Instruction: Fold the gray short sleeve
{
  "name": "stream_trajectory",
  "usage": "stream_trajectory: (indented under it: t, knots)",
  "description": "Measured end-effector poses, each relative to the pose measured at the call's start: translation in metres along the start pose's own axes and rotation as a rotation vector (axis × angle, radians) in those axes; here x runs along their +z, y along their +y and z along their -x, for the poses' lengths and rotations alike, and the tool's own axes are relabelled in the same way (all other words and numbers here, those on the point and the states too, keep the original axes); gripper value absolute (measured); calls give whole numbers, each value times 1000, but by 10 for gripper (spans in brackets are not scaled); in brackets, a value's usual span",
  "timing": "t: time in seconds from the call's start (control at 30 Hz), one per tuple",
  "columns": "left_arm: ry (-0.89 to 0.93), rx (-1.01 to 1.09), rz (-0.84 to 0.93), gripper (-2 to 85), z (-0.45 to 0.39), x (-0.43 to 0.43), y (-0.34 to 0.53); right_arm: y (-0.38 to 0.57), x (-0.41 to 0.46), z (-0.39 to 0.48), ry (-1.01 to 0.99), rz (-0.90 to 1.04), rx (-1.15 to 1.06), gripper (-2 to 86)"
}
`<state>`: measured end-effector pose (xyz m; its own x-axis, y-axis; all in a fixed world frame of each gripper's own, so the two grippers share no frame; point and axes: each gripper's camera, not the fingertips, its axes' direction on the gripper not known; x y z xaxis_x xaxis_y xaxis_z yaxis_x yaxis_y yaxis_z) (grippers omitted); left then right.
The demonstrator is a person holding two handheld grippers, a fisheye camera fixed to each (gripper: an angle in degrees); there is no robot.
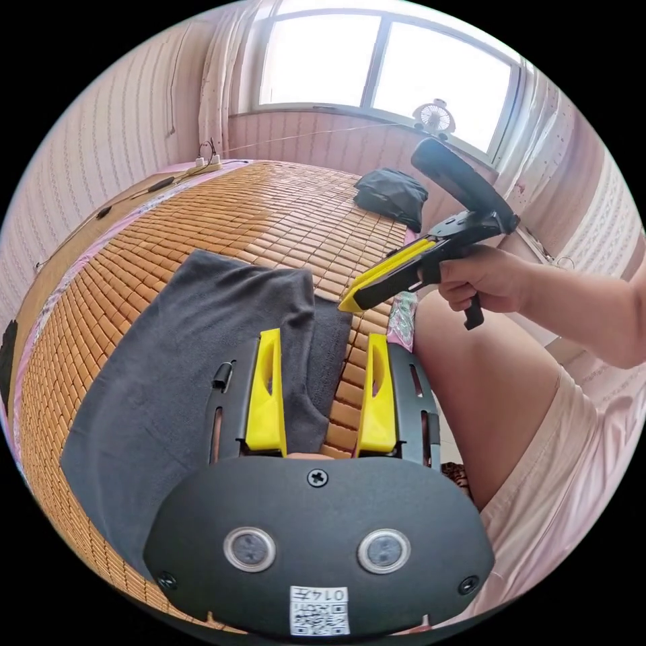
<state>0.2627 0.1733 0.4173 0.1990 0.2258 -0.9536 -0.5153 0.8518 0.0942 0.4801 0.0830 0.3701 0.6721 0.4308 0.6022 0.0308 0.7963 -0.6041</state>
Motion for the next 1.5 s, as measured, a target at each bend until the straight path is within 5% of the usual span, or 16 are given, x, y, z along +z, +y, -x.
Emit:
stream_trajectory:
  t: [0.23, 0.63, 0.77, 0.87, 1.0, 1.17, 1.33, 1.5]
  knots:
    - [10, 68, 48, 171, -1, 25, -24, 7, -24, -38, 35, 96, -19, 33]
    - [-8, 36, 74, 137, -9, 61, -76, 36, -131, -165, -610, -230, 189, 21]
    - [56, 12, 113, 10, -2, 58, -79, 48, -157, -199, -631, -306, 214, 86]
    - [78, -32, 69, 0, 0, 41, -78, 58, -157, -225, -657, -279, 312, 156]
    - [109, -46, 2, -3, -7, 10, -78, 74, -148, -245, -928, -362, 457, 220]
    - [190, 22, -15, -4, -35, -26, -74, 77, -143, -264, -987, -384, 549, 237]
    - [236, 87, 11, -4, -69, -59, -60, 73, -141, -280, -983, -360, 628, 185]
    - [229, 88, 4, -3, -95, -89, -42, 86, -168, -279, -826, -329, 656, 38]
